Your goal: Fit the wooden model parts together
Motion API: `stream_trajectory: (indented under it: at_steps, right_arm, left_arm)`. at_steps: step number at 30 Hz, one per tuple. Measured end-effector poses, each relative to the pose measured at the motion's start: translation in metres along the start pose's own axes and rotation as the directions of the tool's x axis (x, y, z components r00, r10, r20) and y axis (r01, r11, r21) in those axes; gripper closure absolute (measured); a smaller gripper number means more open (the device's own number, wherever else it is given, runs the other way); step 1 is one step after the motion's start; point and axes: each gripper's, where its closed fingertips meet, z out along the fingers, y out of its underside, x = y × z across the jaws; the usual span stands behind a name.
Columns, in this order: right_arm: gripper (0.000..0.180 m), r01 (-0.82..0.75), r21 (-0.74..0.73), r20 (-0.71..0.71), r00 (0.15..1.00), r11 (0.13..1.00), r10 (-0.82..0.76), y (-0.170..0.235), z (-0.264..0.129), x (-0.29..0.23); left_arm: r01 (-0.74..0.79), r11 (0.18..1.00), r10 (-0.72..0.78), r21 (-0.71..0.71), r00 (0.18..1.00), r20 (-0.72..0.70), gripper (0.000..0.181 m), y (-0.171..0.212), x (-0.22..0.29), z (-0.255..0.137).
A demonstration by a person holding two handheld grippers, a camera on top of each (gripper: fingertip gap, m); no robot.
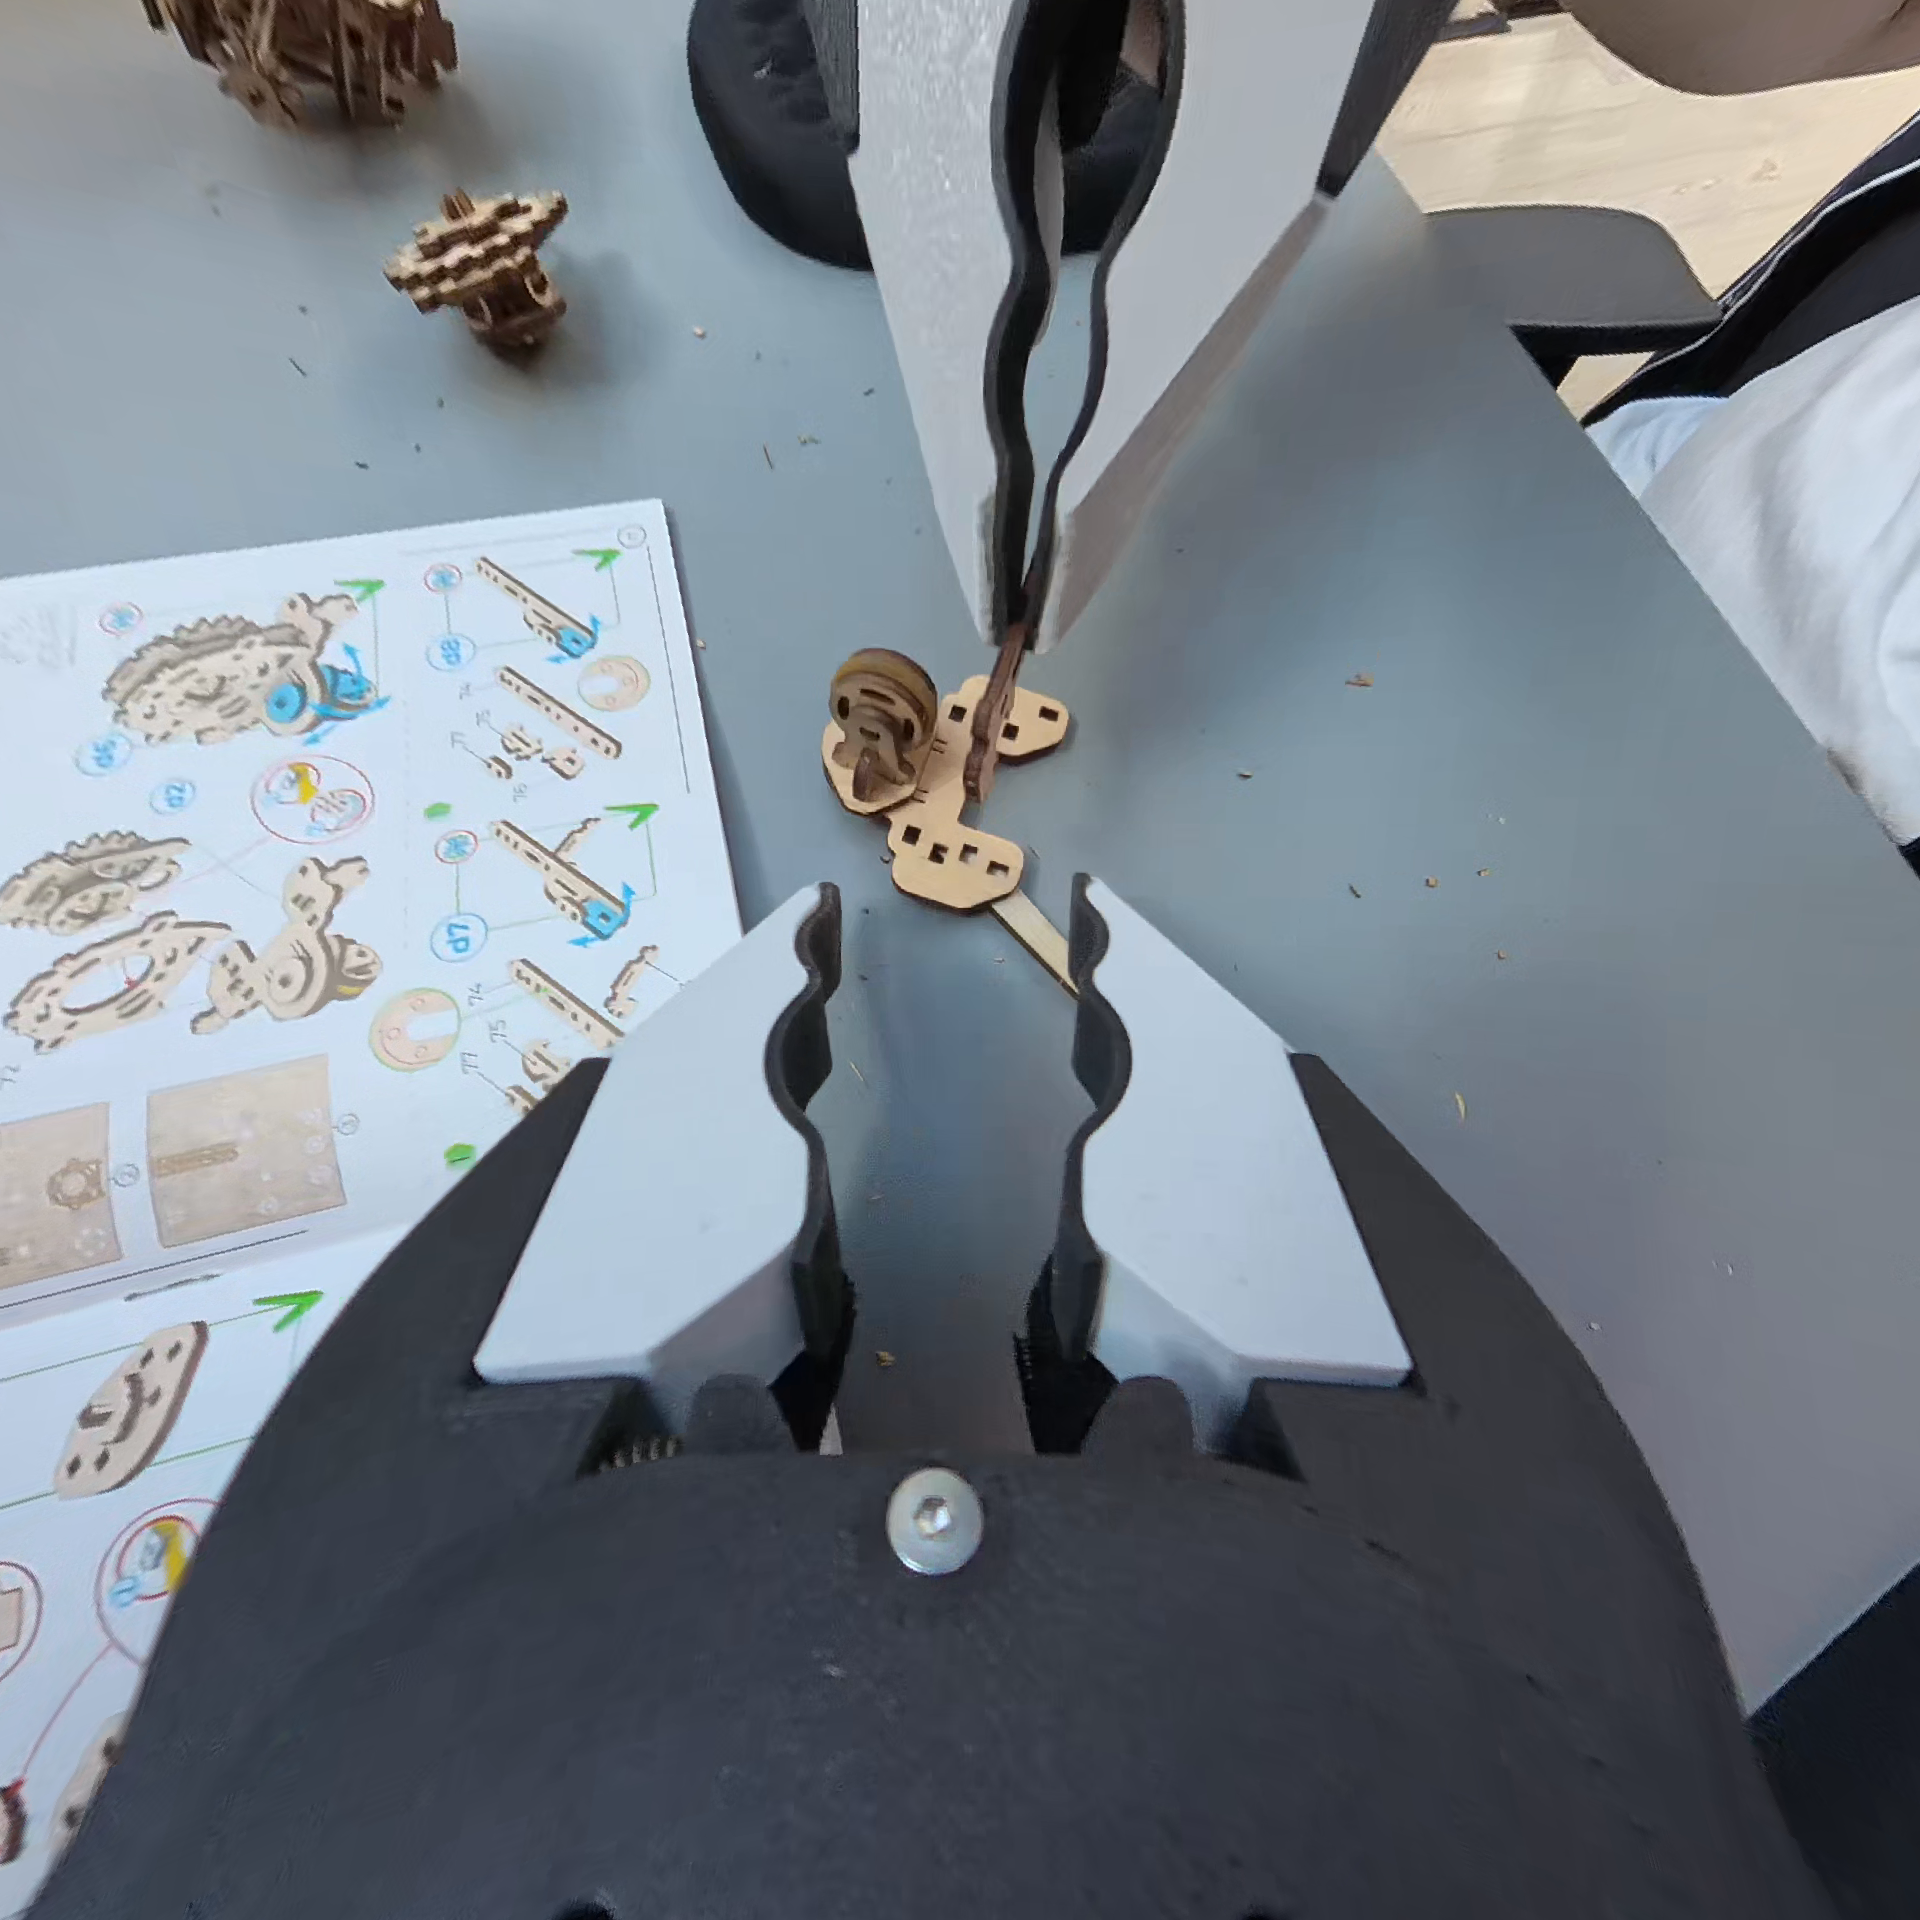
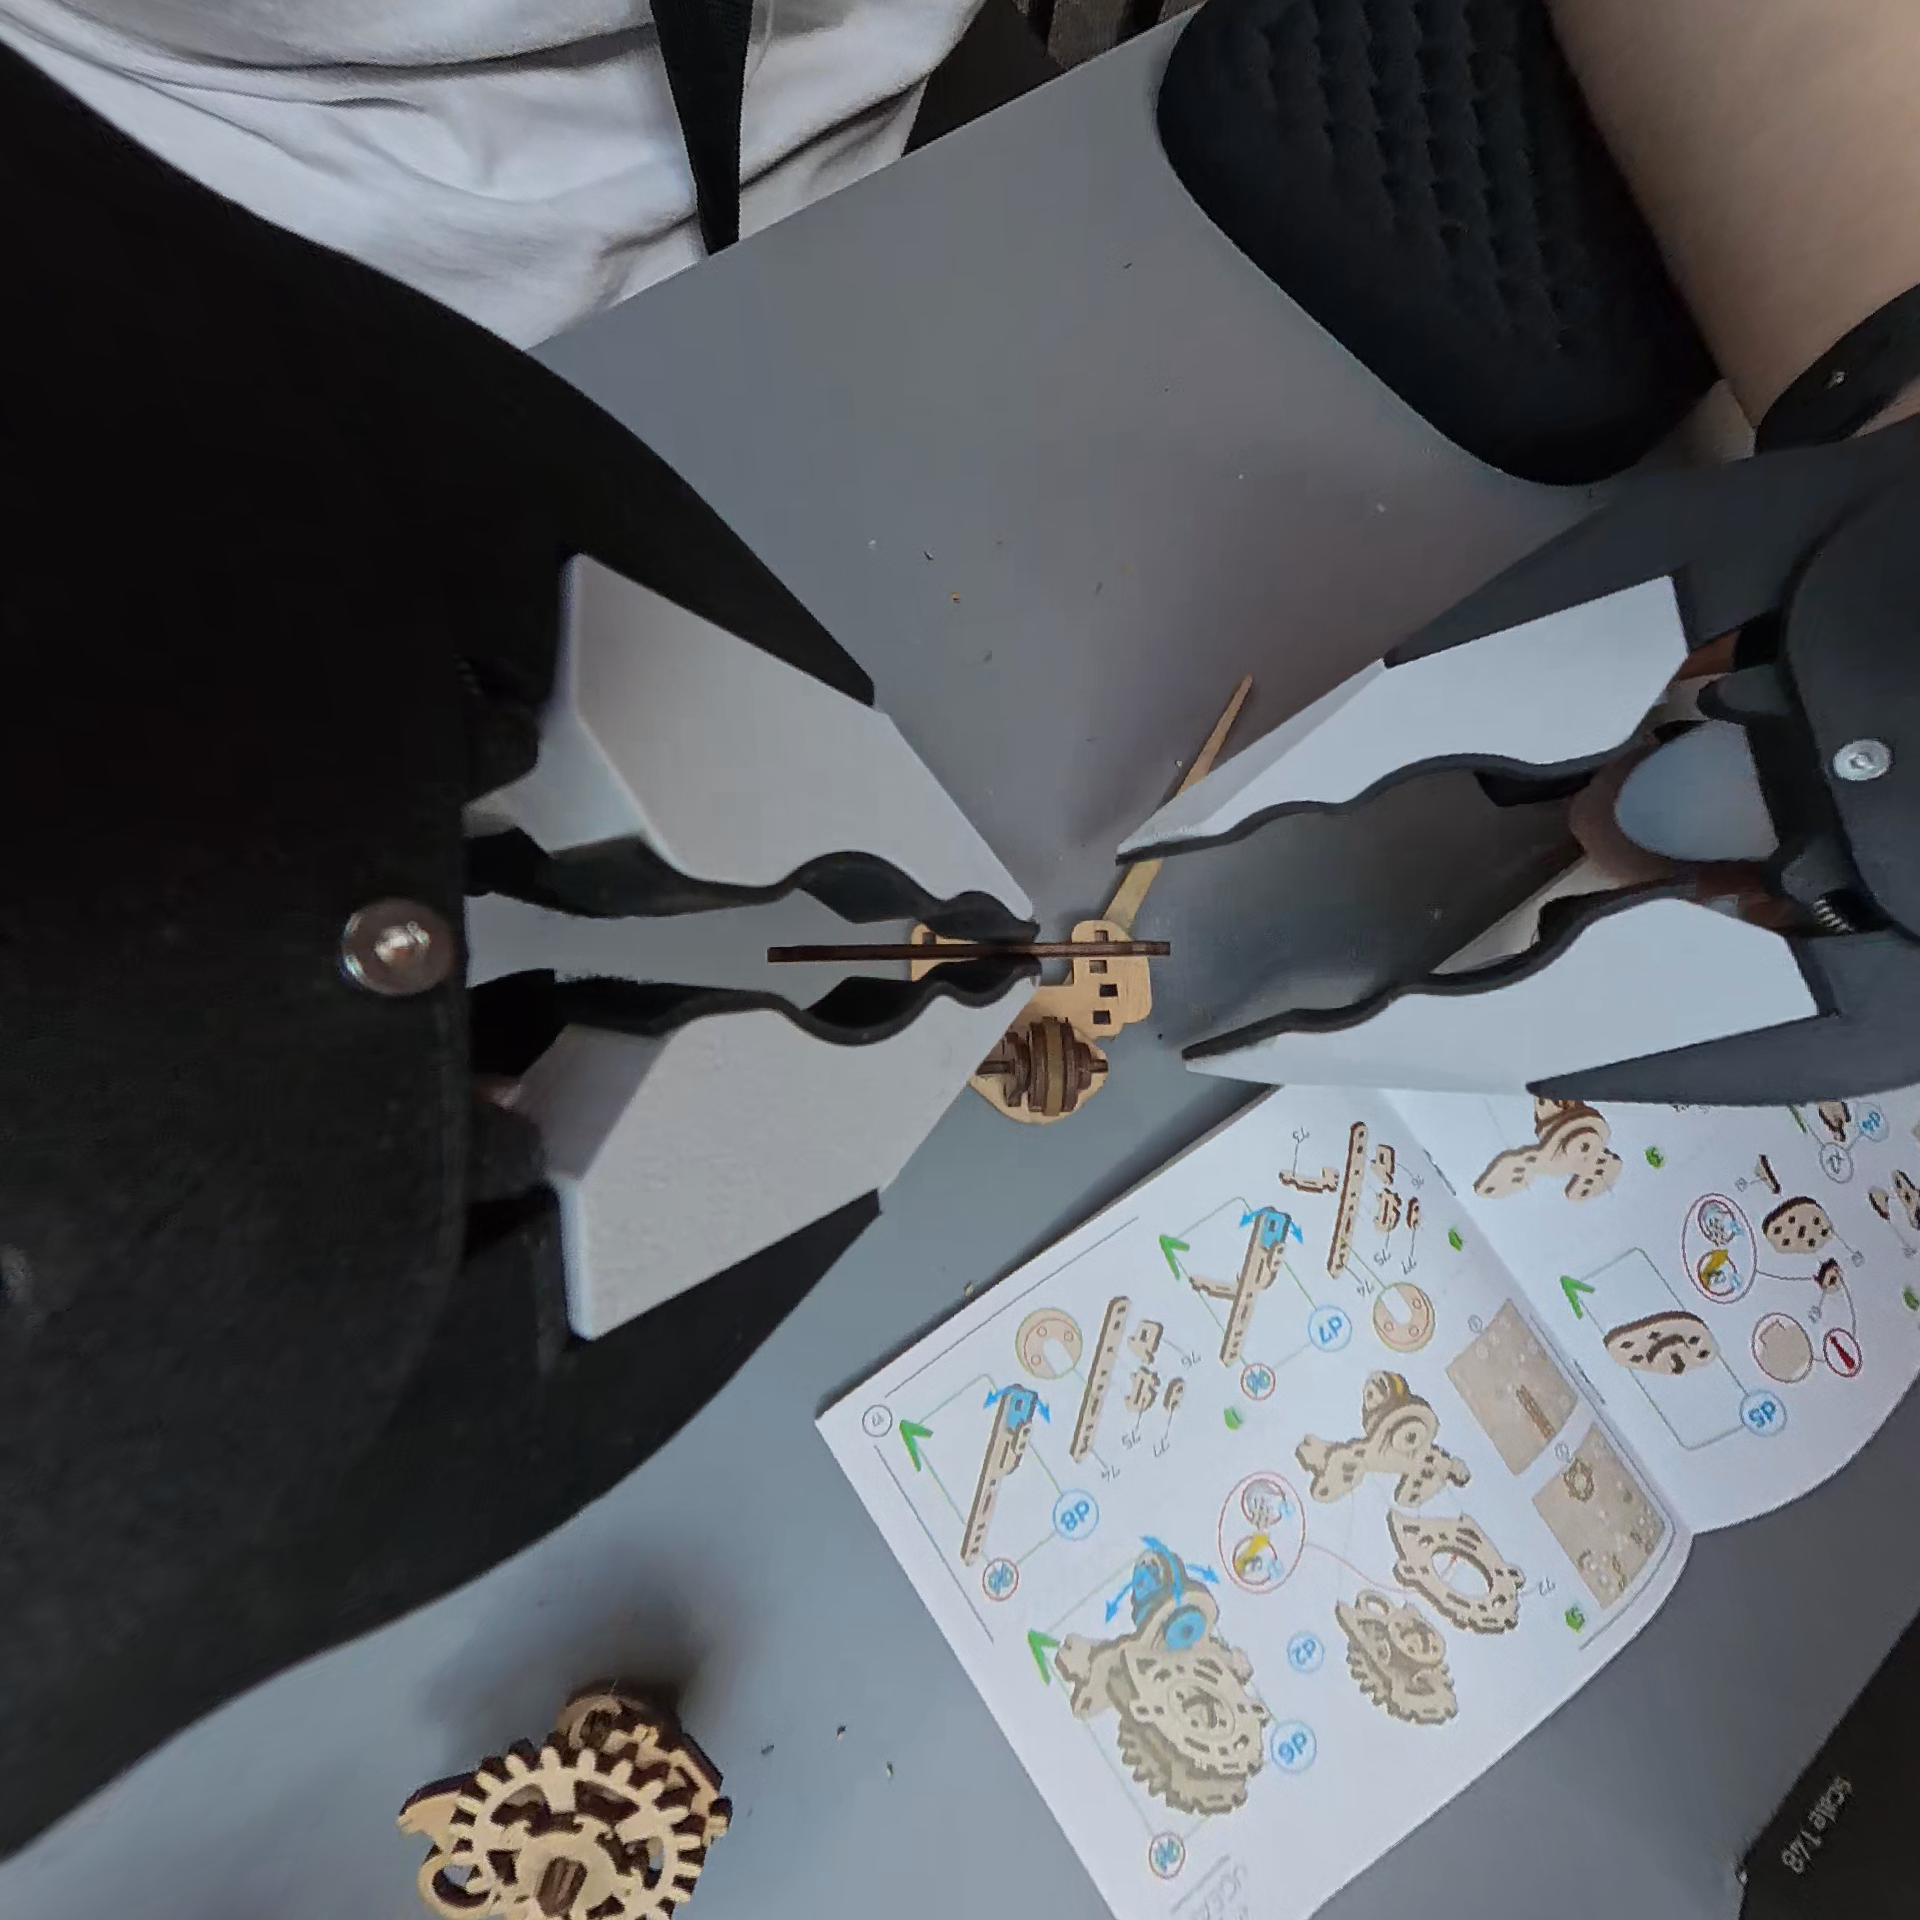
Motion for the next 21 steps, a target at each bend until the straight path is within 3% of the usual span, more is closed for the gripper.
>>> stream_trajectory:
  at_steps: [5,12,16,21]
  right_arm:
    - [0.178,-0.073,0.109,0.031,0.997,0.991,0.07,0.0,-0.014,0.002]
    - [0.178,-0.123,0.114,0.075,0.991,0.986,0.115,0.01,-0.013,0.006]
    - [0.178,-0.085,0.076,0.112,0.991,0.993,0.077,0.011,-0.006,0.003]
    - [0.178,0.076,-0.076,0.119,0.991,0.994,-0.067,0.02,0.008,0.006]
  left_arm:
    - [-0.024,1.0,0.024,-0.002,1.0,-0.014,0.141,0.0,0.004,0.005]
    - [-0.055,0.998,0.055,-0.007,0.998,-0.044,0.15,0.001,0.011,0.007]
    - [-0.061,0.998,0.06,-0.014,0.996,-0.06,0.156,0.002,0.014,0.007]
    - [-0.032,0.999,0.033,0.012,0.999,-0.042,0.152,0.0,0.007,0.002]
